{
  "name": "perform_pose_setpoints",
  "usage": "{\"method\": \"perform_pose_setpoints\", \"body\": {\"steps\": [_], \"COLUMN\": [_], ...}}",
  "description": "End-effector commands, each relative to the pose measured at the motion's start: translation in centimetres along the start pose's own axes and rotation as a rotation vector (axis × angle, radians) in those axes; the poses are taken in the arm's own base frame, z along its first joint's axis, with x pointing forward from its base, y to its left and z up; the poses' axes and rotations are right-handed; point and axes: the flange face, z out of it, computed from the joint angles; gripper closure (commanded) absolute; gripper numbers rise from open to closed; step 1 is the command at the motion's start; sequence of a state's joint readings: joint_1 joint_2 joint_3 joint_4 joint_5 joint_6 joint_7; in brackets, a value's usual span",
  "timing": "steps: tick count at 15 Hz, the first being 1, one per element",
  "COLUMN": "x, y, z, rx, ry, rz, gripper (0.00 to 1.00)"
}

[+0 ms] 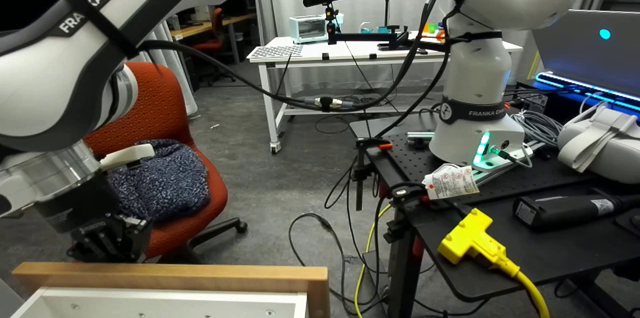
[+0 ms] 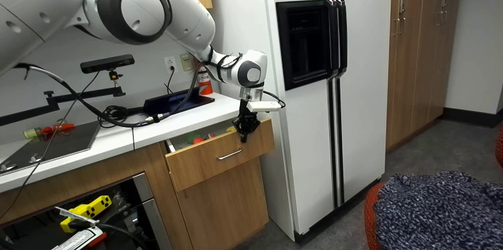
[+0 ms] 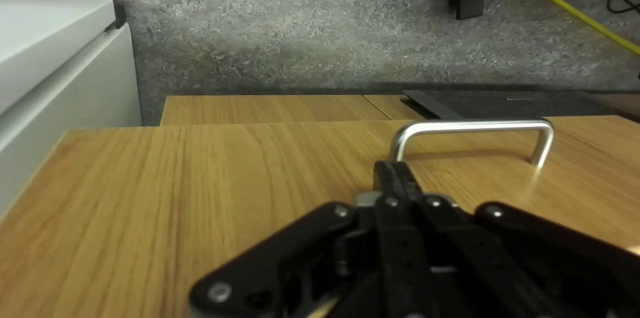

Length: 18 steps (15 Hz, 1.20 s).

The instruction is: Close the kitchen drawer

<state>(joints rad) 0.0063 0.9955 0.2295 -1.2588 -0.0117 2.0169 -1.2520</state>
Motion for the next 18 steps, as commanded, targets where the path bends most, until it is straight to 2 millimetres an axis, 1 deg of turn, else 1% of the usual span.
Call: {"method": "perform_pose_setpoints", "body": {"steps": [1, 3, 7, 8, 11, 13, 18], "x": [1.8, 2.6, 4.6, 5.1, 6.4, 6.8, 7.6], "y": [2.3, 2.9, 3.9, 4.0, 4.1, 4.2, 4.5], "z": [0.1, -0.9, -4.3, -4.6, -4.4, -4.1, -4.1], "rx": [-0.030, -0.058, -0.143, -0.152, -0.141, -0.132, -0.134], "ry": [0.030, 0.046, 0.142, 0.169, 0.252, 0.297, 0.385], "rz": [-0.069, -0.089, -0.131, -0.145, -0.173, -0.163, -0.152], "gripper": [1.00, 1.00, 1.00, 1.00, 1.00, 1.00, 1.00]}}
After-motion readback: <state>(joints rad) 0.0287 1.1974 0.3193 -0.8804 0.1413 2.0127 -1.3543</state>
